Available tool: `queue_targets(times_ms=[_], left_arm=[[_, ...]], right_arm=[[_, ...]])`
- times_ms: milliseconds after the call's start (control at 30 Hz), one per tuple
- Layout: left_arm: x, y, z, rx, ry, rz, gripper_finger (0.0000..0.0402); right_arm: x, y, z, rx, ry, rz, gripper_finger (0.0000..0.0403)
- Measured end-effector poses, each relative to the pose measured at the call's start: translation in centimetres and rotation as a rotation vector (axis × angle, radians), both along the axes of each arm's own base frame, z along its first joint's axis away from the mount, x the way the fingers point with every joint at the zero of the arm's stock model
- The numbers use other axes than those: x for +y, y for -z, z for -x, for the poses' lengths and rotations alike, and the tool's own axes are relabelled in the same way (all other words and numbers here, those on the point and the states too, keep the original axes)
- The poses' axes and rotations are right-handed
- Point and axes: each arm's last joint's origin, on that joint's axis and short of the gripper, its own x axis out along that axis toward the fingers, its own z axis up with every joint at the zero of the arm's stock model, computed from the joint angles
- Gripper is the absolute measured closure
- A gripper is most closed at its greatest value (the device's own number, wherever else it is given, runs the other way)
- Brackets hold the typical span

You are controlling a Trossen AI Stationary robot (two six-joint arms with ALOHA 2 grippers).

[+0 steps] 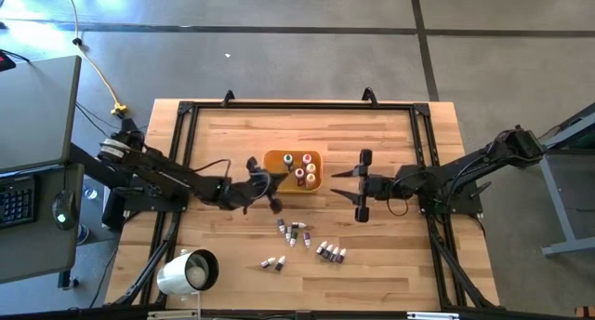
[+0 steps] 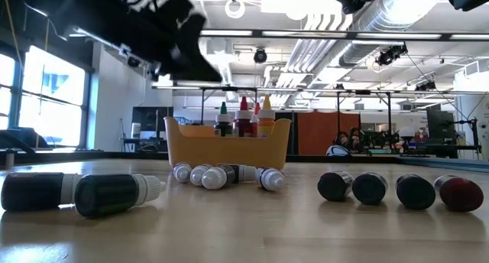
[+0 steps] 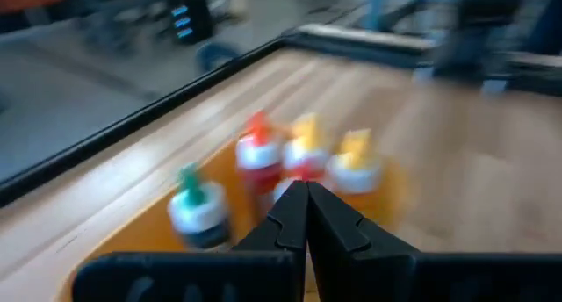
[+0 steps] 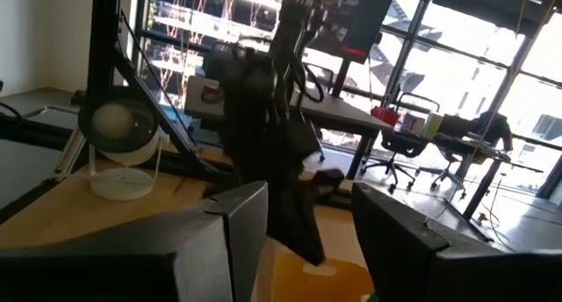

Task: Pick & Place food coloring
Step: Put the small red food coloring bottle into the yellow bin

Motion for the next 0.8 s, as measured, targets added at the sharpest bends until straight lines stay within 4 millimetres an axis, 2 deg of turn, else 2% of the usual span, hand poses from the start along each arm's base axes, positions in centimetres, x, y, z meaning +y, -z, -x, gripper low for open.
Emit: queue_targets(times_ms=[167,400,633,800], left_arm=[[-2.4,-2.1,0.9,-0.06,0.18,-0.043,0.0399],[-4.5,-1.8,1.6,-0.045,0.251,-0.008,0.038],[-5.1,-1.5,1.7,-0.045,0.3,0.043,0.0331],[-5.6,-1.4,1.7,-0.025,0.499,0.105,0.0304]], right_arm=[[0.0,0.7,0.0,0.07,-0.016,-0.041,0.0242],[0.7,0.7,-0.3,0.116,-0.207,-0.043,0.0242],[1.6,1.3,-3.0,0.287,-0.271,-0.035,0.0242],[2.1,1.8,-4.9,0.441,-0.265,-0.008,0.0242]])
